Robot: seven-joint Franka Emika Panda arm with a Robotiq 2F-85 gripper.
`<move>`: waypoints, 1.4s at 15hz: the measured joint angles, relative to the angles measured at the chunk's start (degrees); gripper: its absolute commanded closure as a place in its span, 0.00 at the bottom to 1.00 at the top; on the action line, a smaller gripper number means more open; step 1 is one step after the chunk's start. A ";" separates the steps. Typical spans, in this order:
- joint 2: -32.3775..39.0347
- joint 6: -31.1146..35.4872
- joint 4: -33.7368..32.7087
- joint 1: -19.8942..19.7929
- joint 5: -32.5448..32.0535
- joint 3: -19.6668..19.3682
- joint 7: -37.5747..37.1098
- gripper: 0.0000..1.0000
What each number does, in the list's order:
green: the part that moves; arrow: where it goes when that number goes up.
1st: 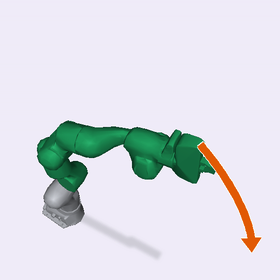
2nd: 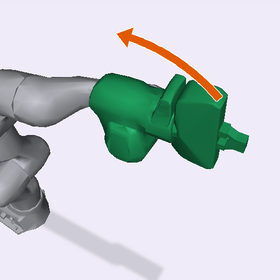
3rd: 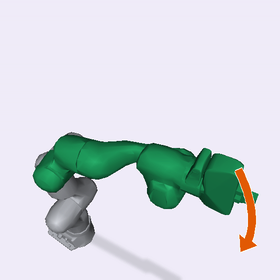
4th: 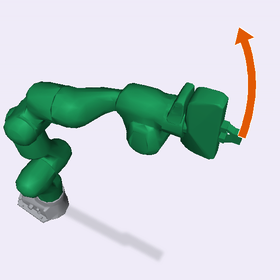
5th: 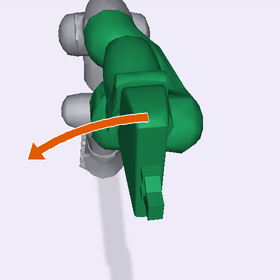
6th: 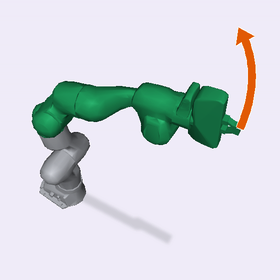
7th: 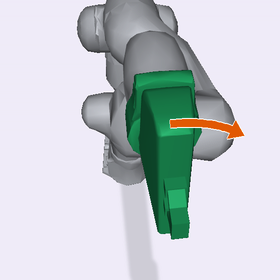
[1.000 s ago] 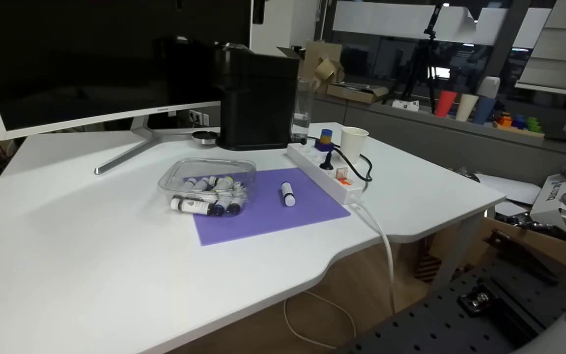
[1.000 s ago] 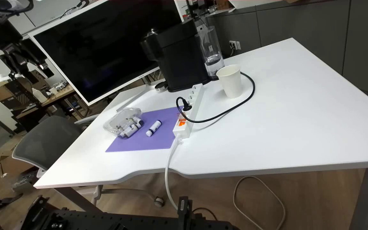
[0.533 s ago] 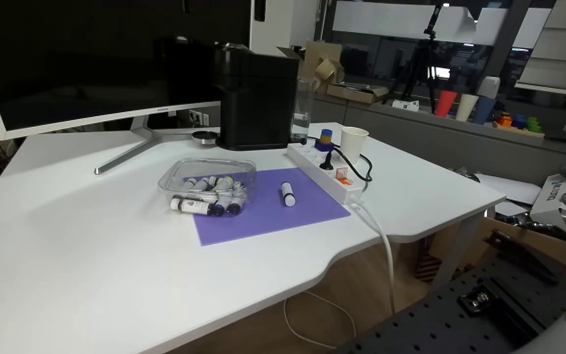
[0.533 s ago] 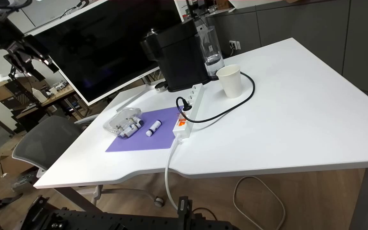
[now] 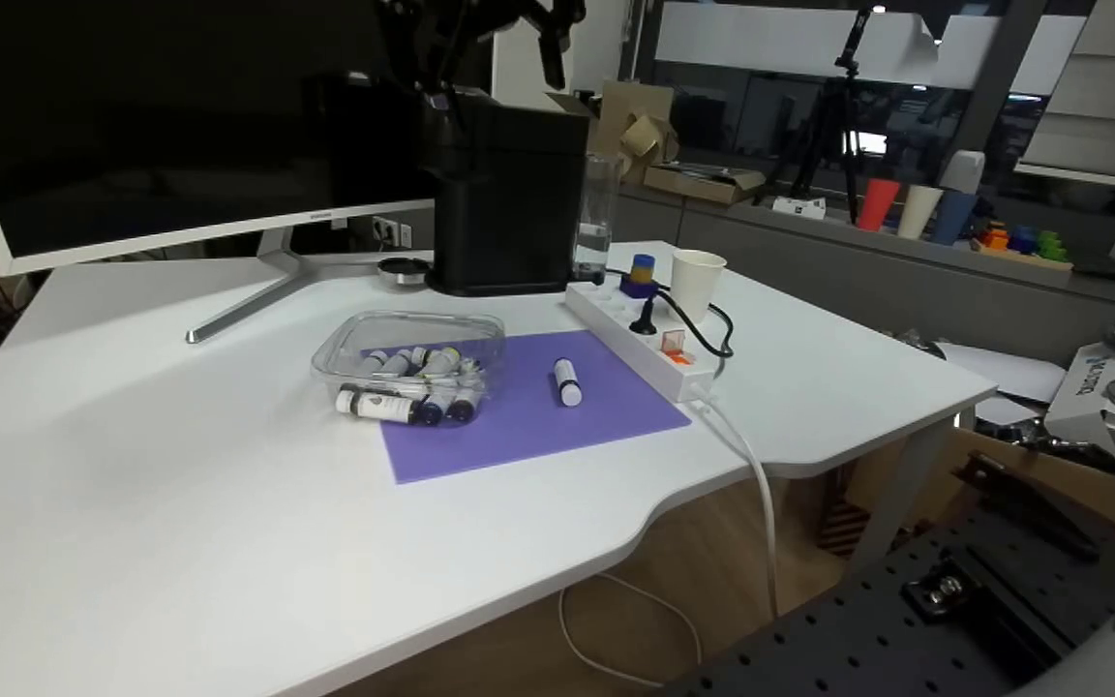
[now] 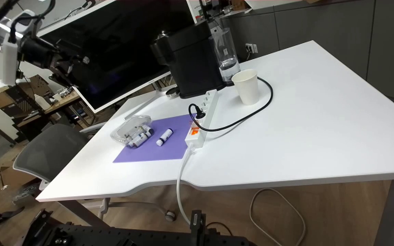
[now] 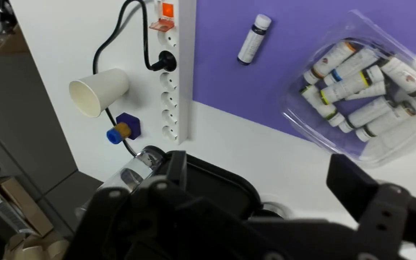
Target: Open the colourless bowl
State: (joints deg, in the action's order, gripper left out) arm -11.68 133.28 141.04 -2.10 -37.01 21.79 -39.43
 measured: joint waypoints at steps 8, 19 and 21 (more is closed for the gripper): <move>16.65 1.93 -1.58 5.89 -2.66 -6.73 5.16 0.00; 21.25 5.48 -1.82 11.14 -1.92 -11.13 19.18 0.00; 22.28 8.09 -1.50 11.49 -3.98 -11.38 23.41 0.00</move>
State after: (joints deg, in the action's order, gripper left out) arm 10.60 141.37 139.54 9.38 -40.99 10.42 -16.02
